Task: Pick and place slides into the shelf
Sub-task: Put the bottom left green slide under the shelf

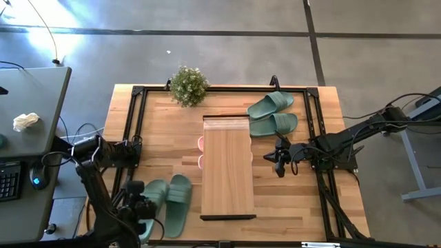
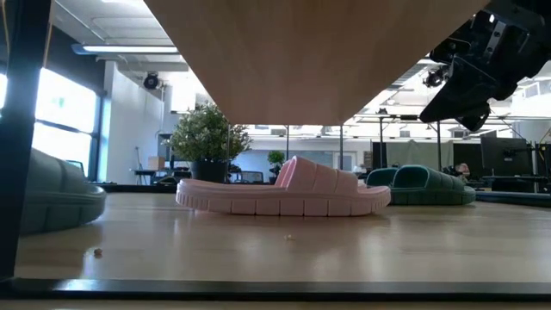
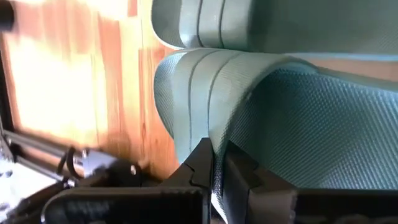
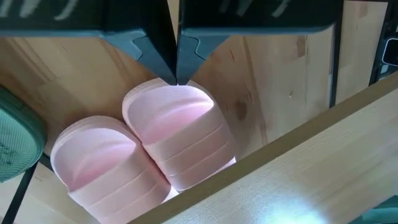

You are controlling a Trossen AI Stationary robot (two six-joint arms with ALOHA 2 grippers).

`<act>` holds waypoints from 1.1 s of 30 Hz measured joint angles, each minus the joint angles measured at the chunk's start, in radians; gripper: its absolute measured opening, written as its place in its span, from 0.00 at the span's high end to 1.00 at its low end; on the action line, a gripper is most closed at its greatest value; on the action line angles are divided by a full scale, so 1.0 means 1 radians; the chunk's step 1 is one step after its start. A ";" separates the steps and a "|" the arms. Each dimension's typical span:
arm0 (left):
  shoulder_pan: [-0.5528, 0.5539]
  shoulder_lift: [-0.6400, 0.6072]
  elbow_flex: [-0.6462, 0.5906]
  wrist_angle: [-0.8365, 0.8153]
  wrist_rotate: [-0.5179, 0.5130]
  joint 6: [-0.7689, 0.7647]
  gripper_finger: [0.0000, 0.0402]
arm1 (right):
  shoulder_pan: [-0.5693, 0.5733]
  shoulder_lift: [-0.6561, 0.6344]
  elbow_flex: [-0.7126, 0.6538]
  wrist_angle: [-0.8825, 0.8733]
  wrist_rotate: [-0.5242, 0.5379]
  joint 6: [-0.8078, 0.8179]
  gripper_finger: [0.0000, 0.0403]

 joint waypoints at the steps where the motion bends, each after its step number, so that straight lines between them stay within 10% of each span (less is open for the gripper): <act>1: 0.000 0.000 0.007 0.000 -0.012 0.001 0.99 | 0.000 0.000 0.000 0.000 0.000 0.000 1.00; 33: 0.005 -0.001 0.344 0.000 -0.373 0.195 1.00 | 0.000 -0.041 0.060 0.096 -0.158 0.075 1.00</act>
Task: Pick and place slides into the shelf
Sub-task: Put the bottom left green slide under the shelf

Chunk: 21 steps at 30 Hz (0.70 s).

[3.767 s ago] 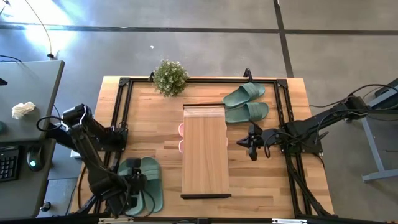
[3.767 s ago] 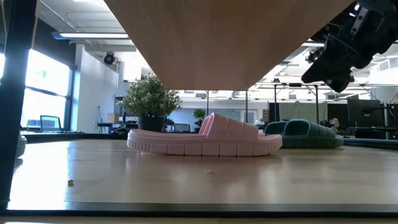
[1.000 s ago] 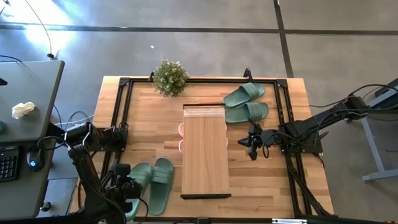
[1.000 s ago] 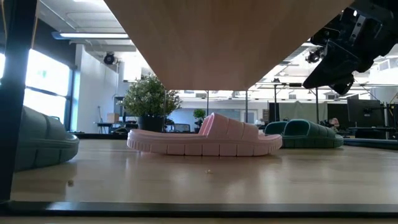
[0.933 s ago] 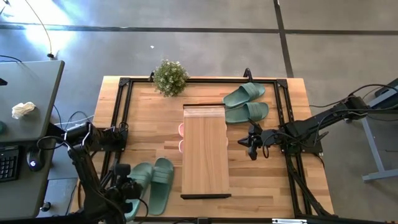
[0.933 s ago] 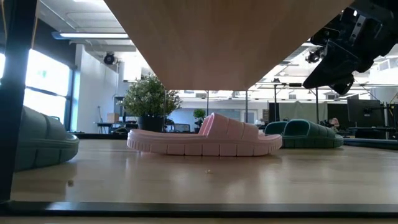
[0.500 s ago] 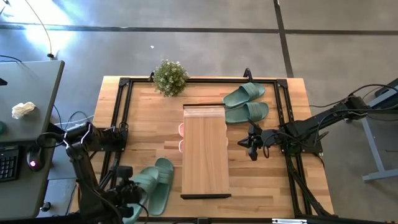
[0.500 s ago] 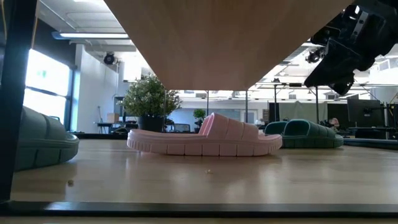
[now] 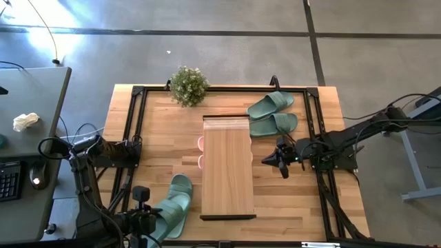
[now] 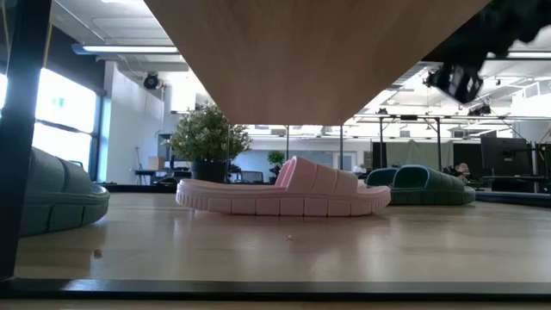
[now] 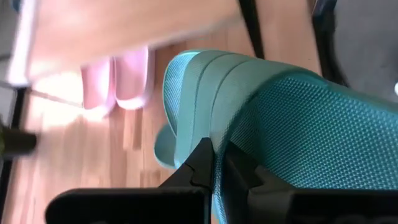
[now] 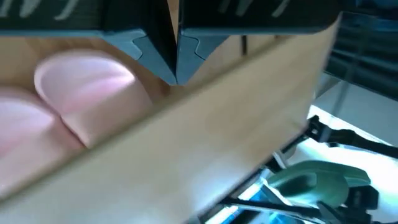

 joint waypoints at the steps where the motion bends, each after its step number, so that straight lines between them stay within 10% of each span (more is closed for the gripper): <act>1: 0.006 0.000 0.017 0.000 -0.017 0.016 1.00 | 0.000 -0.009 0.023 -0.024 0.001 -0.015 1.00; 11: 0.107 -0.001 0.161 0.000 -0.052 0.353 1.00 | 0.000 -0.053 0.345 -0.448 0.077 -0.004 1.00; 21: 0.172 -0.001 0.330 0.000 -0.138 0.711 1.00 | -0.035 -0.051 0.536 -0.664 -0.152 0.195 0.98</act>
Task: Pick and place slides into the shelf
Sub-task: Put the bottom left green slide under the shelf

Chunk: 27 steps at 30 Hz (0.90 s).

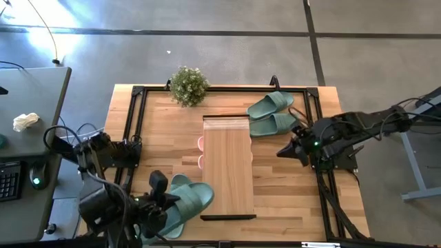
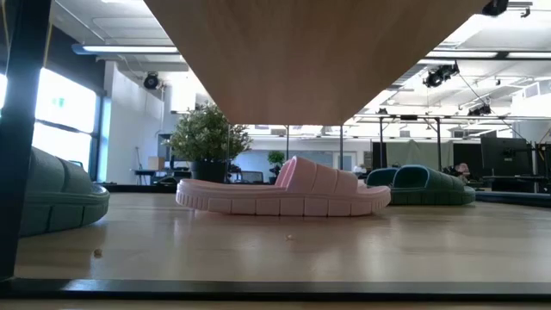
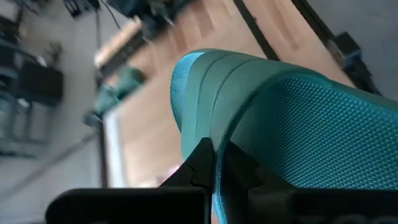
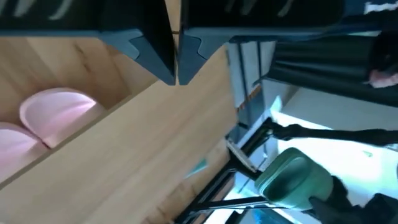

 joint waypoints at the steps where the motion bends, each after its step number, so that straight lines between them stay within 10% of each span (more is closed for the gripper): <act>1: 0.003 0.000 0.020 0.000 -0.018 0.042 1.00 | -0.005 0.000 0.018 -0.013 -0.013 0.001 0.96; 14: 0.214 0.000 0.109 0.001 -0.121 0.696 1.00 | -0.095 0.013 0.112 0.114 -0.230 0.314 0.65; 27: 0.371 0.000 0.109 0.192 -0.076 1.023 1.00 | -0.295 0.214 0.078 0.400 -0.375 0.420 0.52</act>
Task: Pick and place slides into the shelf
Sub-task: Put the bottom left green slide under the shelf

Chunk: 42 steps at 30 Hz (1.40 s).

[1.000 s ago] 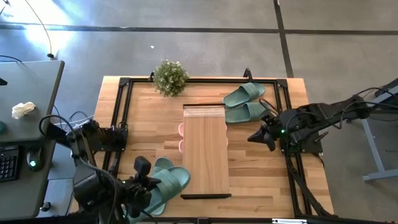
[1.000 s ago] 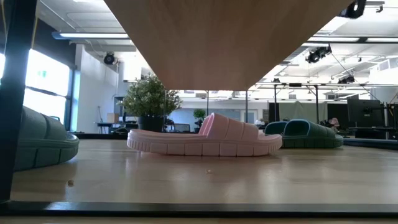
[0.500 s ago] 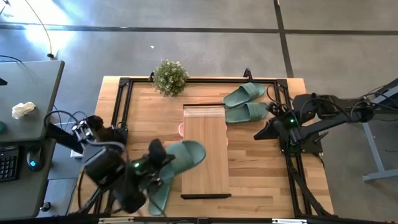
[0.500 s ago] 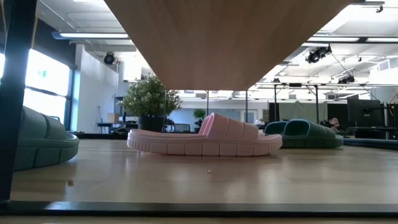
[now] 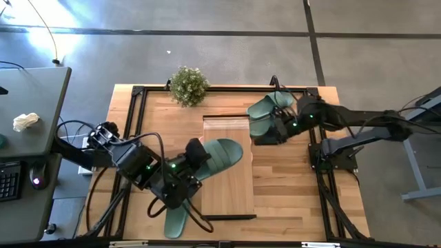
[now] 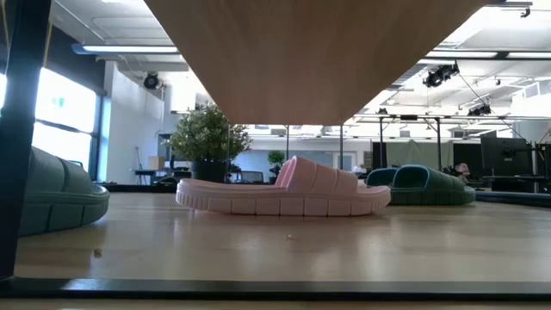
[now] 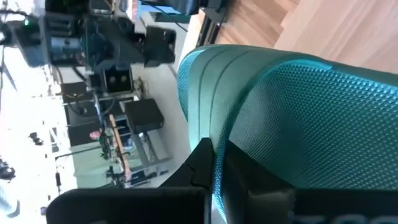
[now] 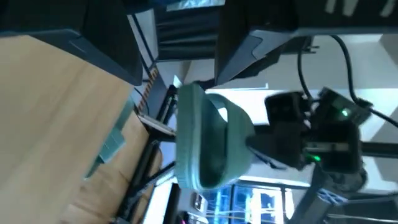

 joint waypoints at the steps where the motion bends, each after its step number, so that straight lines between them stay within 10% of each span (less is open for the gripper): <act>1: 0.005 0.000 0.000 0.000 0.001 0.004 1.00 | -0.014 0.011 0.000 0.018 -0.017 -0.003 0.52; 25: 0.063 0.053 -0.001 0.033 0.040 0.087 1.00 | -0.050 0.215 -0.001 0.236 -0.185 0.020 0.54; 42: 0.061 0.058 -0.001 0.048 0.046 0.068 0.89 | -0.057 0.219 -0.001 0.156 -0.162 -0.094 0.96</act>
